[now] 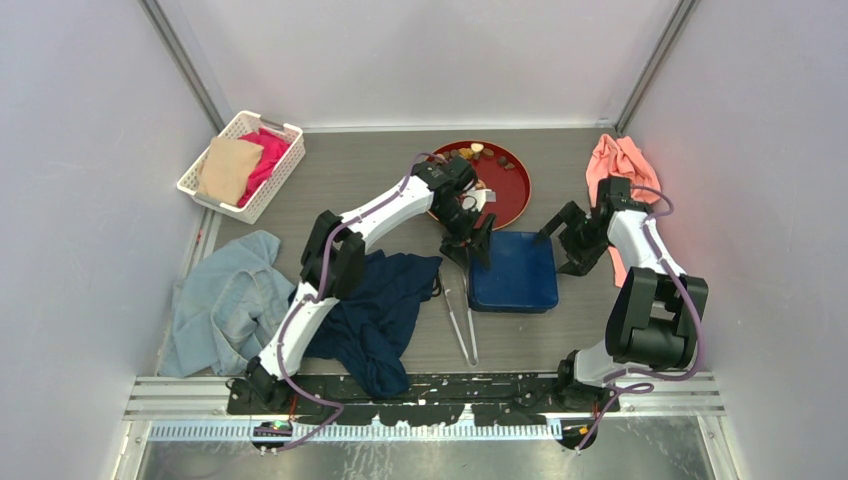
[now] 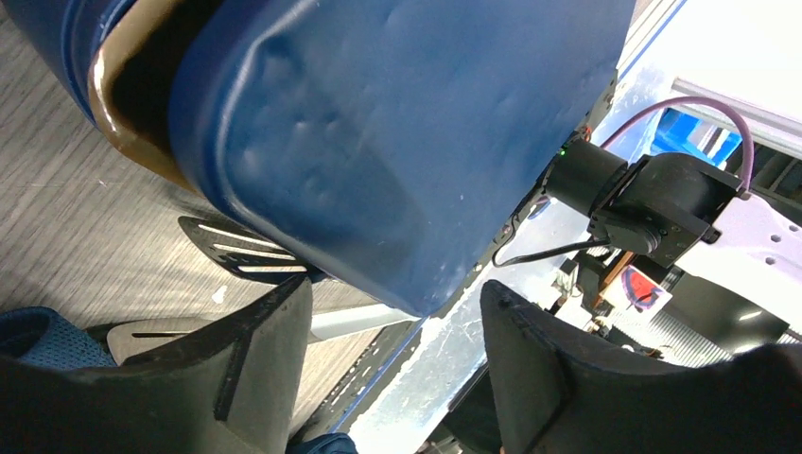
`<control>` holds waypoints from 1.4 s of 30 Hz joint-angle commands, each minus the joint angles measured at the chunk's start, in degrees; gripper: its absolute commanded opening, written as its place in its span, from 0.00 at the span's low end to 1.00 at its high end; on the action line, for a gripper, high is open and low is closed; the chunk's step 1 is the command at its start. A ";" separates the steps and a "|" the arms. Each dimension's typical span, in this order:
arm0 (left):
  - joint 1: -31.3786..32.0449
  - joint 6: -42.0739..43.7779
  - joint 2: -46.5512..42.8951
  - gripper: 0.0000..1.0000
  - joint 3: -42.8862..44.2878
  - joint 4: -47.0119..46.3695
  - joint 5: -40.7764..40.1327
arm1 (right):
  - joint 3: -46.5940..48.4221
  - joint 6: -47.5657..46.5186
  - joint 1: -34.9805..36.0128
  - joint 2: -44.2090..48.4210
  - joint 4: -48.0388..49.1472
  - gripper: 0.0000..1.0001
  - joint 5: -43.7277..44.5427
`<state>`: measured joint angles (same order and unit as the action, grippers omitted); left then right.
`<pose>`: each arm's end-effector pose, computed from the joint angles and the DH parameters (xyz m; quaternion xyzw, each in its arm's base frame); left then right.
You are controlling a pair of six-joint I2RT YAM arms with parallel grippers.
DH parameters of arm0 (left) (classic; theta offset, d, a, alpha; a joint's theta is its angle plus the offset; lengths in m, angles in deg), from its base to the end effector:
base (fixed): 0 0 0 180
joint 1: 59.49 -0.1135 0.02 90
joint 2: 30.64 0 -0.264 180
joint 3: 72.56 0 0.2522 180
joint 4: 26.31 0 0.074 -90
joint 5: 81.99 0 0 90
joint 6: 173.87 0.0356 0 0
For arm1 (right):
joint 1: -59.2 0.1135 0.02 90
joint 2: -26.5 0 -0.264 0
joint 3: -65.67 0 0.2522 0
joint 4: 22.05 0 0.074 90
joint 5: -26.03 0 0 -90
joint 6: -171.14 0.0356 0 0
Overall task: Pack the chocolate
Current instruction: Close the box lid on the packing box.
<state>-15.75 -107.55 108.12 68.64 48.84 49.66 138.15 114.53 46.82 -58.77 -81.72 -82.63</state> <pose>0.3452 -0.3631 0.2022 -0.2136 -0.9006 0.3703 0.0782 0.2726 -0.0482 0.2180 0.3565 0.9081 0.1850 0.1187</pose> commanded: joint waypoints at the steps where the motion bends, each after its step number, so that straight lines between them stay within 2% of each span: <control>1: -0.33 0.33 0.23 0.63 2.37 0.66 2.35 | 1.54 1.56 0.07 -0.30 2.04 0.89 -2.69; 4: -0.41 0.71 0.65 0.60 2.70 0.96 2.42 | 1.88 2.19 0.09 -0.97 2.92 0.89 -3.97; 14: -2.17 0.09 0.84 0.58 2.60 0.14 2.15 | 4.65 1.08 0.08 -0.76 1.09 0.89 -2.29; 21: -2.34 -0.78 1.13 0.59 1.77 -0.58 2.42 | 2.59 -0.86 0.98 8.14 -9.06 0.88 5.90; 27: -2.87 -1.88 1.44 0.59 1.95 -1.62 3.22 | -2.67 3.12 4.02 17.70 -13.10 0.87 4.04; 34: -3.01 -3.30 0.67 0.59 1.26 -3.72 3.00 | -9.41 4.32 9.21 29.34 -16.15 0.88 -0.75; 38: -3.21 -4.23 -0.99 0.60 -0.61 -6.25 2.02 | -12.82 5.08 15.93 29.13 -16.53 0.88 -1.86; 42: -3.56 -4.68 -1.97 0.60 -1.96 -6.88 1.69 | -14.05 8.69 23.78 27.01 -12.18 0.88 0.34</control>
<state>-18.68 -111.05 109.76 67.83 44.34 50.64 124.71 119.67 65.53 -30.44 -97.44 -82.34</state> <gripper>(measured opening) 0.600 0.877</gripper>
